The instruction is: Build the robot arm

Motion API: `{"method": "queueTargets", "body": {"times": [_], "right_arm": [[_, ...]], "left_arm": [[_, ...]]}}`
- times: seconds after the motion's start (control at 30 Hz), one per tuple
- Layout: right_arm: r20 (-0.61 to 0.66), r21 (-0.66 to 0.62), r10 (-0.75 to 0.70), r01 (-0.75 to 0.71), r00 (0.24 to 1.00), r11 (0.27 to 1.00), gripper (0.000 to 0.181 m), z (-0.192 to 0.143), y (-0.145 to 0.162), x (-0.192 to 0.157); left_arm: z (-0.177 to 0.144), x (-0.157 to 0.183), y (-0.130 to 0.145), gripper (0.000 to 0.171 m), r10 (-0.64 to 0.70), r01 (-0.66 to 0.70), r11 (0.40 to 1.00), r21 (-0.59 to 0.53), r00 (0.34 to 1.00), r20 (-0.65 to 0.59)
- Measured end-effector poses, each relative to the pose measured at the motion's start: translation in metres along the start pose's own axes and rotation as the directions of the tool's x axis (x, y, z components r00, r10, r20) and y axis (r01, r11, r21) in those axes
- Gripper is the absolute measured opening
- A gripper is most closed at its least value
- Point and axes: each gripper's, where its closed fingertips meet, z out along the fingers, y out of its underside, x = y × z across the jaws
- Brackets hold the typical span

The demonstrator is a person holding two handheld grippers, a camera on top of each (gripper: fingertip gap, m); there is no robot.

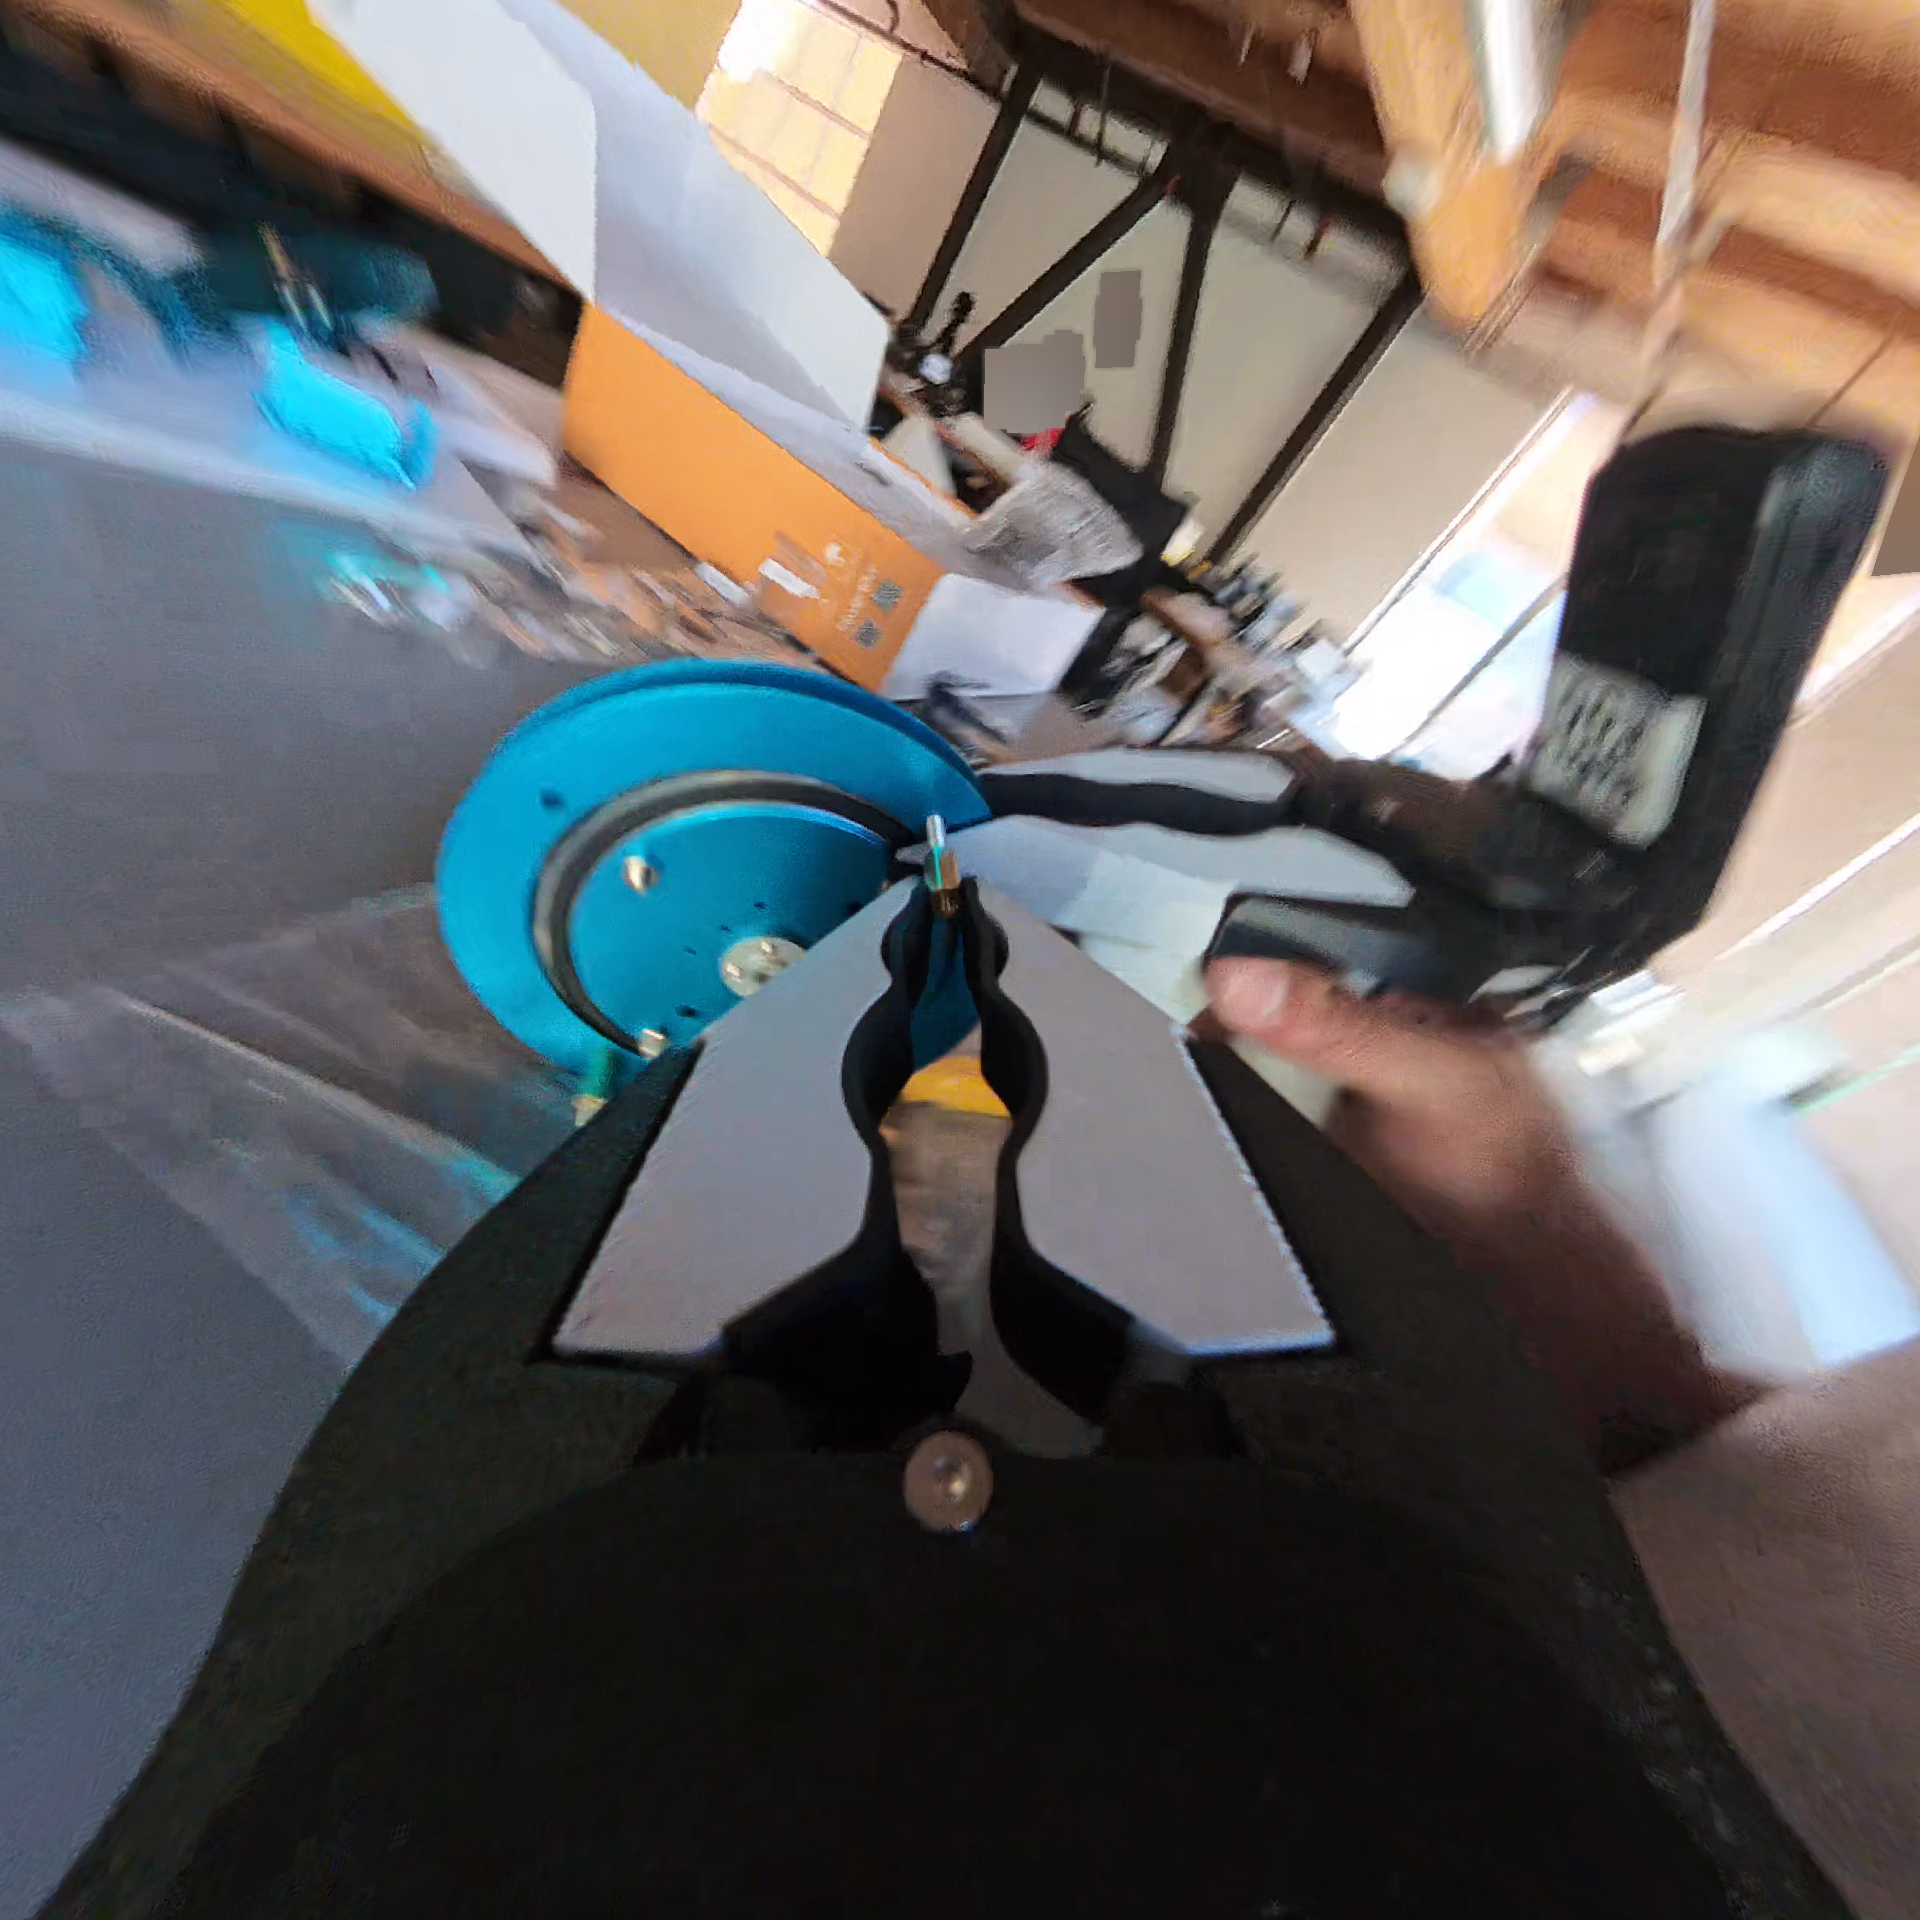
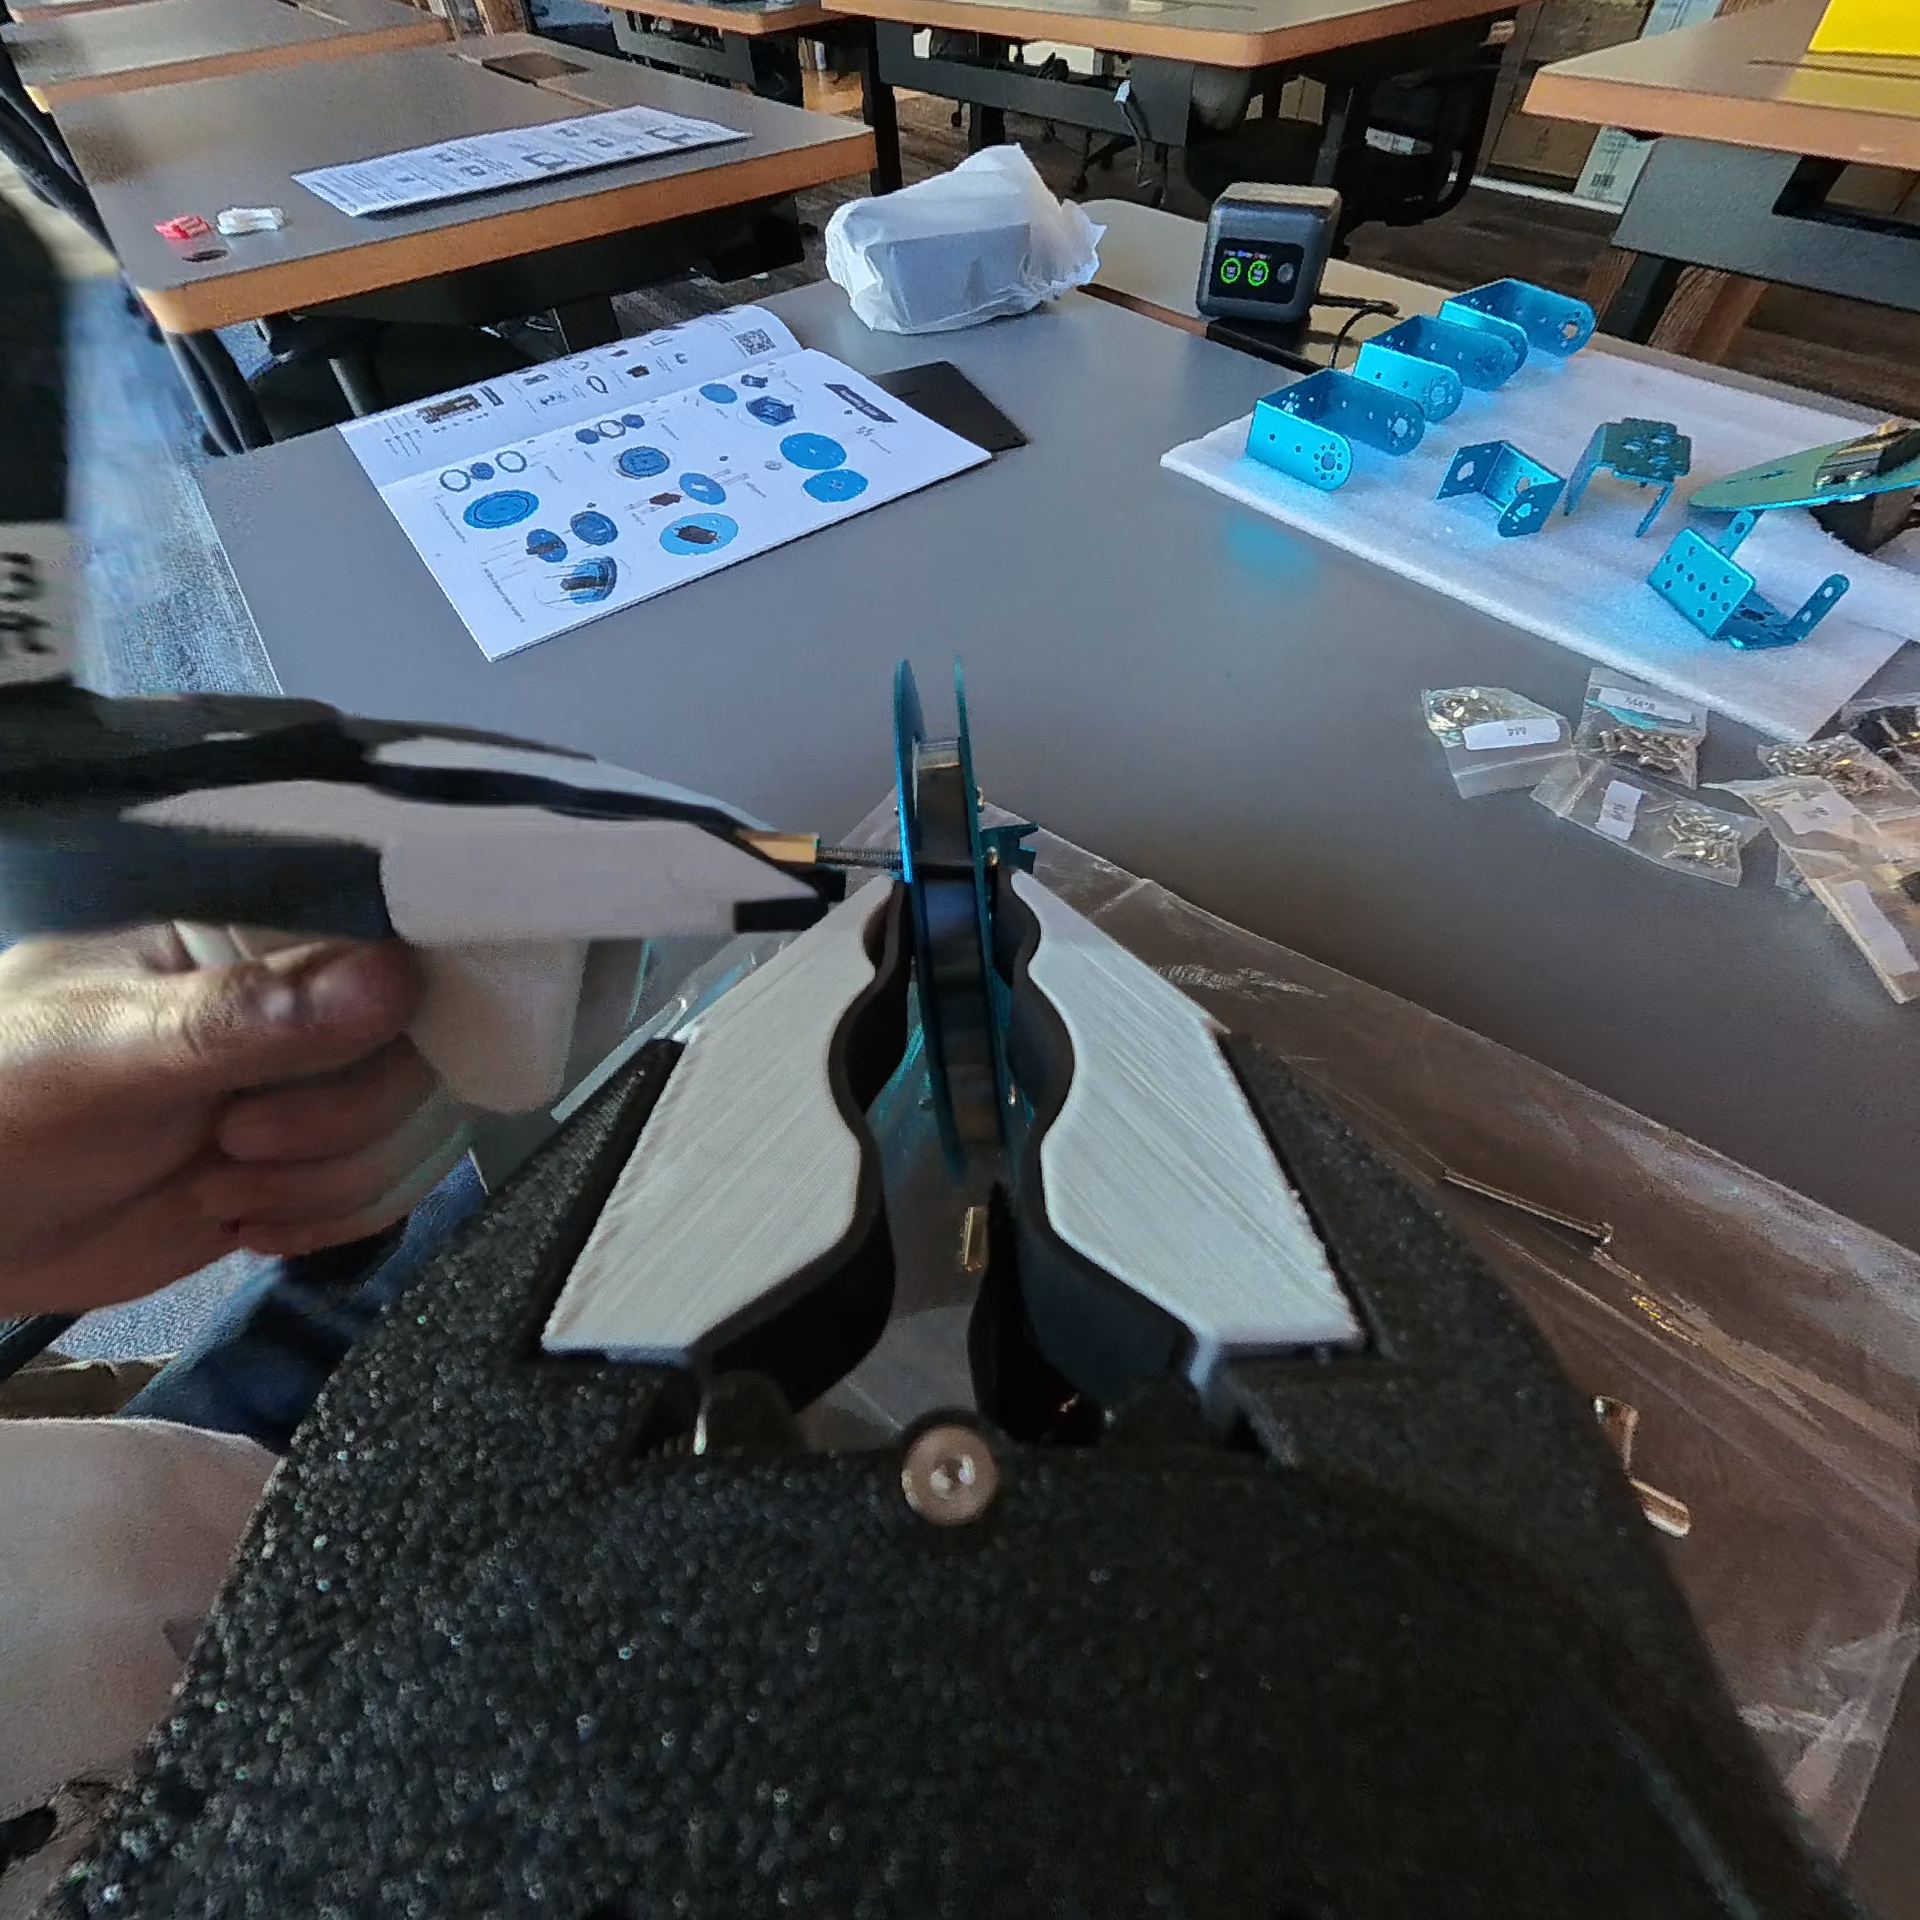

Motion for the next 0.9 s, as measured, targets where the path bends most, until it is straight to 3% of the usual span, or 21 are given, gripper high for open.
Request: {"method": "queueTargets", "body": {"times": [0.03,0.07,0.1,0.13,0.17,0.2,0.23,0.27,0.3,0.33,0.37,0.43,0.5,0.53,0.57,0.63,0.7,0.77,0.83,0.9], "right_arm": [[0.002,-0.001,0.003,-0.003,1.0,1.0,0.014,0.0,0.0,0.0],[0.005,-0.002,0.008,-0.008,1.0,1.0,0.014,0.0,0.0,0.001],[0.008,-0.001,0.011,-0.011,1.0,1.0,0.014,0.0,0.0,0.001],[0.008,-0.001,0.01,-0.01,1.0,1.0,0.014,0.0,0.0,0.001],[0.002,-0.001,0.007,-0.007,1.0,1.0,0.014,-0.001,0.0,0.001],[-0.009,-0.002,0.002,-0.002,1.0,1.0,0.014,-0.001,0.0,0.003],[-0.013,-0.004,0.002,-0.002,1.0,1.0,0.014,-0.001,0.001,0.004],[-0.009,-0.004,0.011,-0.011,1.0,1.0,0.014,-0.002,0.001,0.005],[-0.002,-0.003,0.018,-0.018,1.0,1.0,0.014,-0.002,0.001,0.006],[0.002,-0.002,0.019,-0.019,1.0,1.0,0.014,-0.002,0.001,0.006],[0.002,-0.002,0.018,-0.018,1.0,1.0,0.014,-0.002,0.001,0.005],[0.0,-0.002,0.02,-0.02,1.0,1.0,0.014,-0.002,0.001,0.004],[0.001,-0.001,0.026,-0.026,1.0,1.0,0.014,-0.002,0.002,0.005],[0.001,-0.001,0.026,-0.026,1.0,1.0,0.014,-0.002,0.001,0.005],[0.0,-0.002,0.023,-0.023,1.0,1.0,0.014,-0.002,0.001,0.004],[0.002,-0.003,0.017,-0.017,1.0,1.0,0.014,-0.002,0.001,0.003],[0.005,-0.003,0.014,-0.014,1.0,1.0,0.014,-0.001,0.001,0.002],[0.005,-0.005,0.009,-0.009,1.0,1.0,0.014,-0.001,0.001,0.0],[-0.001,-0.007,0.004,-0.004,1.0,1.0,0.014,-0.001,0.001,0.0],[0.002,-0.006,0.008,-0.008,1.0,1.0,0.014,-0.001,0.001,0.001]], "left_arm": [[0.0,-0.001,0.002,0.004,0.217,-0.216,0.976,-0.031,0.974,0.058],[0.0,-0.003,0.004,0.004,0.467,-0.46,0.884,-0.083,0.878,0.11],[0.0,-0.007,0.004,0.004,0.71,-0.694,0.705,-0.148,0.69,0.145],[-0.001,-0.01,0.004,0.004,0.897,-0.872,0.439,-0.217,0.41,0.165],[-0.001,-0.013,0.002,0.004,0.981,-0.949,0.137,-0.285,0.091,0.169],[-0.001,-0.015,0.0,0.004,0.973,-0.937,-0.103,-0.334,-0.165,0.163],[0.0,-0.015,-0.002,0.004,0.939,-0.908,-0.231,-0.35,-0.302,0.163],[0.001,-0.016,-0.003,0.004,0.929,-0.903,-0.258,-0.344,-0.329,0.167],[0.001,-0.016,-0.003,0.004,0.941,-0.918,-0.221,-0.329,-0.289,0.174],[0.001,-0.015,-0.003,0.005,0.962,-0.939,-0.138,-0.314,-0.202,0.182],[0.0,-0.014,-0.003,0.005,0.979,-0.957,-0.01,-0.291,-0.069,0.193],[-0.005,-0.008,-0.002,0.009,0.927,-0.912,0.359,-0.2,0.322,0.194],[-0.011,-0.001,-0.003,0.012,0.671,-0.665,0.741,-0.09,0.728,0.144],[-0.013,0.003,-0.007,0.016,0.48,-0.479,0.877,-0.033,0.872,0.097],[-0.015,0.005,-0.013,0.02,0.286,-0.286,0.958,0.014,0.957,0.042],[-0.015,0.004,-0.019,0.021,-0.007,0.009,0.999,0.045,0.998,-0.056],[-0.011,0.0,-0.014,0.021,-0.11,0.112,0.993,0.021,0.989,-0.095],[-0.005,0.001,-0.008,0.02,-0.102,0.101,0.995,-0.015,0.989,-0.103],[-0.003,0.002,-0.005,0.005,-0.06,0.056,0.998,-0.038,0.994,-0.09],[-0.002,0.001,-0.003,0.004,0.154,-0.156,0.986,-0.06,0.988,-0.024]]}}
